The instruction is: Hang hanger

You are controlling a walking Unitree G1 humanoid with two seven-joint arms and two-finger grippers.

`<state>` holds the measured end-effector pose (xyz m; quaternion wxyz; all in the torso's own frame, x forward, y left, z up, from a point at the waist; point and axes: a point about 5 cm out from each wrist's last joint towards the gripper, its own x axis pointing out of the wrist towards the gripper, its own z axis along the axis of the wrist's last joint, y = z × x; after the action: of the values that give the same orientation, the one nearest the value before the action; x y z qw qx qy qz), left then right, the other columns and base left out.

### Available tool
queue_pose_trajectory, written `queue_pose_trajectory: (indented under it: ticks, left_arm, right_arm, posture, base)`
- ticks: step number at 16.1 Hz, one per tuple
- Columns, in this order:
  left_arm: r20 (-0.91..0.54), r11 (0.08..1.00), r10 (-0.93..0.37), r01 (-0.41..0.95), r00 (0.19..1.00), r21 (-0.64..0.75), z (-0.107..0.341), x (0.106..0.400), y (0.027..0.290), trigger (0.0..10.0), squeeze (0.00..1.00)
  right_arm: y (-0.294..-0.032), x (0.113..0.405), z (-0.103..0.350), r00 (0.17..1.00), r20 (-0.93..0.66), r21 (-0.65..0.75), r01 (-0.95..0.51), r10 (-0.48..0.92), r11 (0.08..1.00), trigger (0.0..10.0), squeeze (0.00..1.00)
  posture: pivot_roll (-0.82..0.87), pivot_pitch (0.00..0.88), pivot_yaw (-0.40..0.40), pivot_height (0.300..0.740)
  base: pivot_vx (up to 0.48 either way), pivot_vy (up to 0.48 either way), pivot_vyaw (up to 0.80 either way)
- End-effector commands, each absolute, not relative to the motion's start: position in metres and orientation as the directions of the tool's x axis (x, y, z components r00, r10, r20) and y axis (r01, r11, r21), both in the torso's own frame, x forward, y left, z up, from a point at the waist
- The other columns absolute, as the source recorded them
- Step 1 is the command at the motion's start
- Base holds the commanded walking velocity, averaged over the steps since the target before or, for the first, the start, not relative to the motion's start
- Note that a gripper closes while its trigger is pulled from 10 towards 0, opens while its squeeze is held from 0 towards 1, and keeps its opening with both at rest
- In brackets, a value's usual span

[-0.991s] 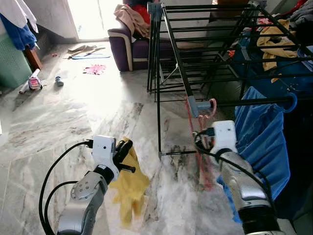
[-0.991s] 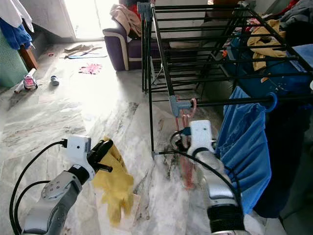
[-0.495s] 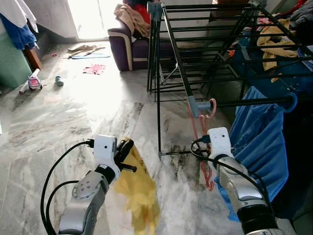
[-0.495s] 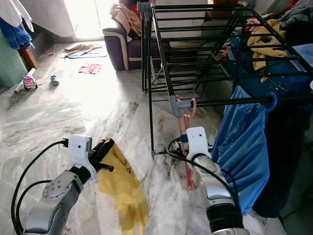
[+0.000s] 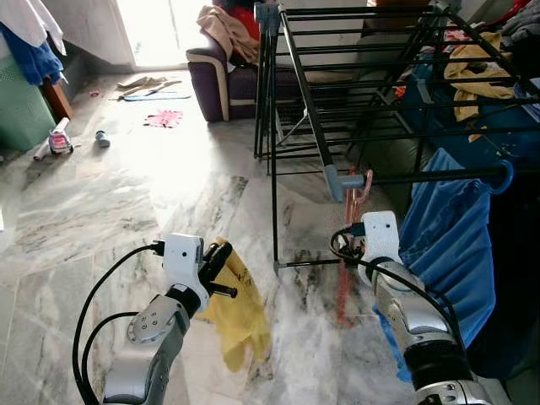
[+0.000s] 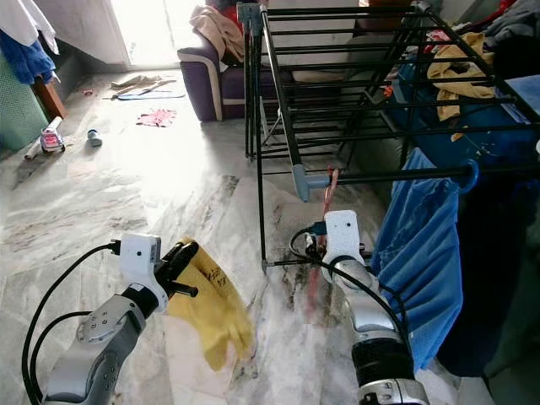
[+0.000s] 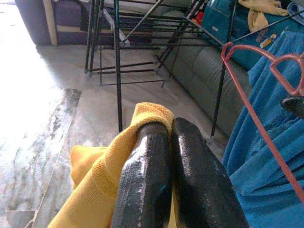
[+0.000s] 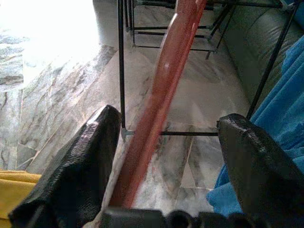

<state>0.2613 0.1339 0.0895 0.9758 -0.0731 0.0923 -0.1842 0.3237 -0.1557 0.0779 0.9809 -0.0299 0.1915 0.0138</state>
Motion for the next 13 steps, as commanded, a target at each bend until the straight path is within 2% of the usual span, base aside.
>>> queue_pose_trajectory:
  ticks: [1, 2, 12, 13]
  left_arm:
    - [-0.134, 0.92, -0.378, 0.356, 0.916, -0.161, 0.096, 0.264, 0.132, 10.0, 0.0]
    - [-0.137, 0.92, -0.379, 0.357, 0.915, -0.161, 0.096, 0.264, 0.132, 10.0, 0.0]
    - [-0.151, 0.917, -0.39, 0.367, 0.909, -0.158, 0.095, 0.265, 0.13, 10.0, 0.0]
    - [-0.152, 0.916, -0.391, 0.368, 0.908, -0.158, 0.094, 0.265, 0.13, 10.0, 0.0]
  right_arm:
    - [-0.158, 0.325, 0.081, 0.931, -0.364, -0.049, -0.01, -0.008, 0.999, 9.4, 0.0]
    - [-0.159, 0.325, 0.082, 0.933, -0.361, -0.045, -0.009, -0.008, 0.999, 10.0, 0.0]
    - [-0.189, 0.306, 0.076, 0.927, -0.371, -0.08, 0.033, -0.061, 0.996, 10.0, 0.0]
    - [-0.188, 0.306, 0.077, 0.932, -0.362, -0.071, 0.01, -0.035, 0.997, 10.0, 1.0]
  posture:
    - [0.01, 0.042, -0.012, 0.74]
    - [0.0, 0.041, -0.009, 0.74]
    - [-0.01, 0.044, 0.006, 0.74]
    - [-0.01, 0.043, 0.007, 0.74]
  base:
    - [0.0, 0.0, 0.0]
    - [0.0, 0.0, 0.0]
    - [0.0, 0.0, 0.0]
    - [0.0, 0.0, 0.0]
